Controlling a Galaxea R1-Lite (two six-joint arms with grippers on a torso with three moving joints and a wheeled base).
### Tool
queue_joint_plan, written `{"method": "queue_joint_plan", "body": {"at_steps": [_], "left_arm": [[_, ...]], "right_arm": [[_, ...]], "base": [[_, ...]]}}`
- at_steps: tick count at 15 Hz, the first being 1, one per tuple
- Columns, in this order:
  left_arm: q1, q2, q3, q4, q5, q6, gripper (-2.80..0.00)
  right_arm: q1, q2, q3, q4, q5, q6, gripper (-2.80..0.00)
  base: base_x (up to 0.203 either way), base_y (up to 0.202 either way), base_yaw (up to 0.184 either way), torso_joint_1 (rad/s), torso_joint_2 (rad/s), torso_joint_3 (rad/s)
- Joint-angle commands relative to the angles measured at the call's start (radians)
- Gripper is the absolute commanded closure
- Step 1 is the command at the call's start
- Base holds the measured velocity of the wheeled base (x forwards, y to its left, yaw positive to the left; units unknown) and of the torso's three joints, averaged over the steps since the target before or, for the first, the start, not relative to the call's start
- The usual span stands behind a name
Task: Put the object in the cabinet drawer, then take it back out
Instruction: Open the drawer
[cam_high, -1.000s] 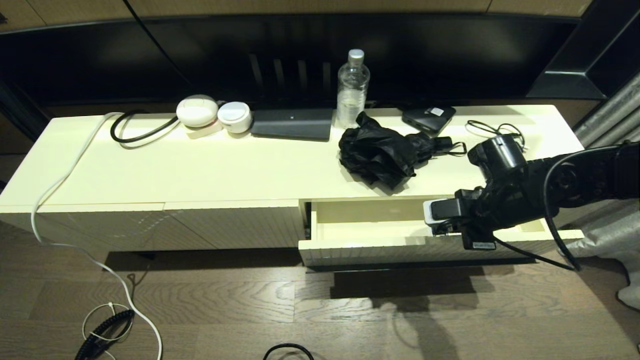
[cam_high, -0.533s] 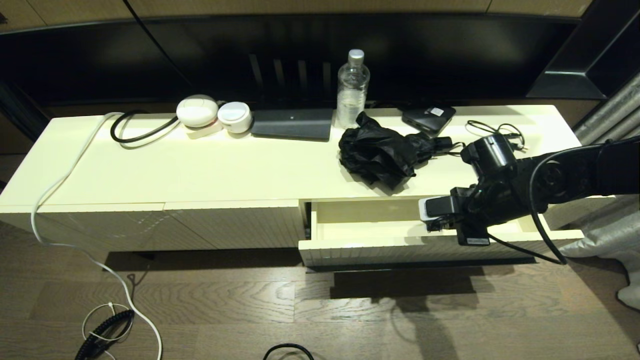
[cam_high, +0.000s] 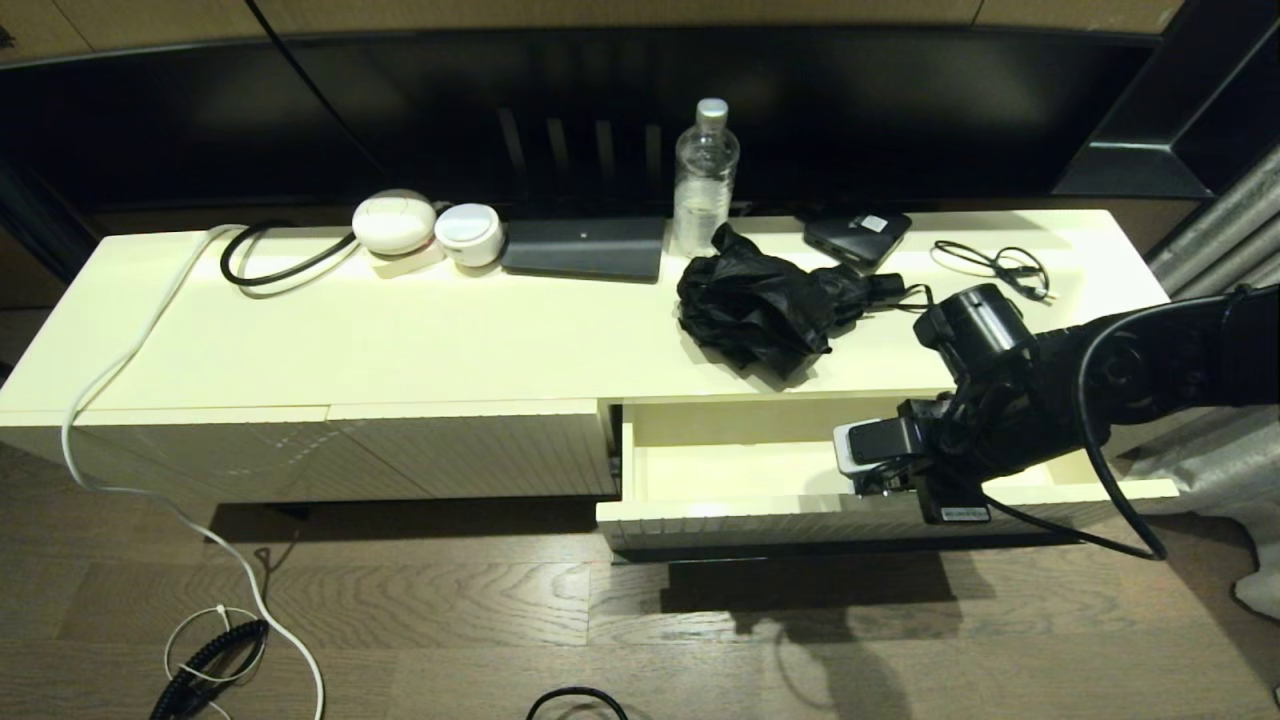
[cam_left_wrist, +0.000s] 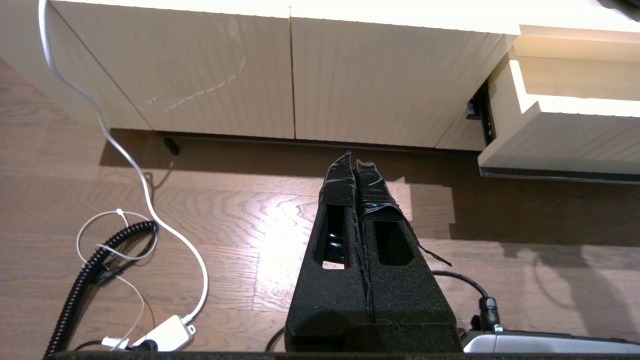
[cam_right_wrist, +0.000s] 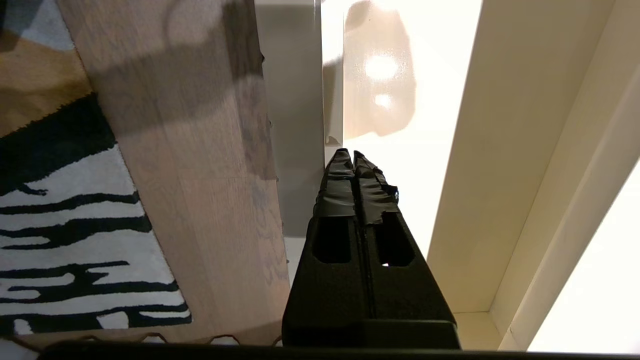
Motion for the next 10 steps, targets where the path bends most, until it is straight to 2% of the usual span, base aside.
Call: {"method": "queue_joint_plan", "body": {"at_steps": [1, 4, 10], "left_arm": [[0.001, -0.002, 0.0, 0.0, 0.001, -0.001, 0.0], [0.001, -0.002, 0.0, 0.0, 0.001, -0.001, 0.0], [0.001, -0.002, 0.0, 0.0, 0.001, -0.001, 0.0]], "right_arm": [[0.005, -0.033, 0.056, 0.005, 0.0, -0.008, 0.0], [0.004, -0.052, 0.132, 0.002, 0.0, -0.008, 0.0], [0.002, -0.067, 0.199, -0.002, 0.0, -0.006, 0.0]], "base": [[0.0, 0.0, 0.0, 0.0, 0.0, 0.0], [0.0, 0.0, 0.0, 0.0, 0.0, 0.0], [0.0, 0.0, 0.0, 0.0, 0.0, 0.0]]}}
